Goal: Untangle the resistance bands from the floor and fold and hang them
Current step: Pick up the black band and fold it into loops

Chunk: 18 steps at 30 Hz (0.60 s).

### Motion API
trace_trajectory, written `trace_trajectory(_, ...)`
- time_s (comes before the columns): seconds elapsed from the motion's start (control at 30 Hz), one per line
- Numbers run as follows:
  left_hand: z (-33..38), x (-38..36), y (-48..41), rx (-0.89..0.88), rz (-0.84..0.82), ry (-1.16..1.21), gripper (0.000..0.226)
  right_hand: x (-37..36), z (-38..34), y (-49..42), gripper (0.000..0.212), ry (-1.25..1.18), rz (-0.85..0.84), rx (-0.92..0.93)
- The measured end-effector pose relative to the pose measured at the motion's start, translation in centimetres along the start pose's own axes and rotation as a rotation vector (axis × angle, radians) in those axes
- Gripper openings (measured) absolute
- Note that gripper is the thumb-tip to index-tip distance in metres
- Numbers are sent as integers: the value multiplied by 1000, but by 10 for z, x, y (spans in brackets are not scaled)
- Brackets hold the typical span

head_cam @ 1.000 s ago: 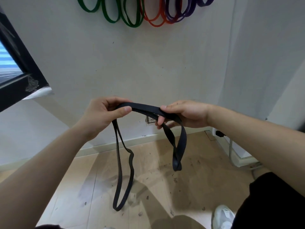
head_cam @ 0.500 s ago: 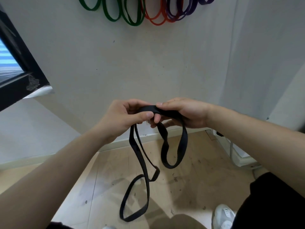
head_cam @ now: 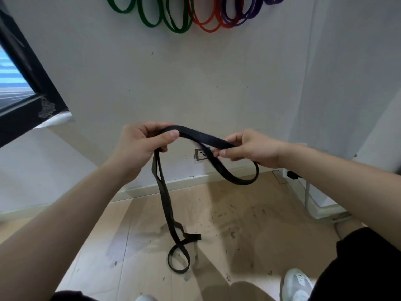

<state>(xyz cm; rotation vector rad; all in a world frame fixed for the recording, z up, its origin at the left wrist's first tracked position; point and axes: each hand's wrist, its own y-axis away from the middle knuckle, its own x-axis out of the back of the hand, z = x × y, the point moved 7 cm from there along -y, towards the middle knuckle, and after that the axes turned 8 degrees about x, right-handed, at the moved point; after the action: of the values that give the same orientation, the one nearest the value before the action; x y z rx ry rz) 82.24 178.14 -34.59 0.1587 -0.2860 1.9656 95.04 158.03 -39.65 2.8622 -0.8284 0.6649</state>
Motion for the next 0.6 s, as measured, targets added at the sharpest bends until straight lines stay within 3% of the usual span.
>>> trace_trajectory(0.1, 0, 3, -2, 9, 34, 52, 17, 0, 2, -1, 14, 285, 52, 44)
trace_trajectory(0.2, 2, 7, -2, -5, 77, 70, 13, 1, 6, -5, 16, 337, 64, 48)
trace_trajectory(0.37, -1, 8, -1, 13, 89, 81, 11, 9, 12, -5, 21, 169, 98, 28)
trace_trajectory(0.5, -3, 9, -2, 21, 88, 99, 14, 11, 13, -4, 11, -107, 92, 20)
trace_trajectory(0.6, -3, 11, -2, 26, 89, 112, 15, 10, 12, -2, 25, -238, 46, 5)
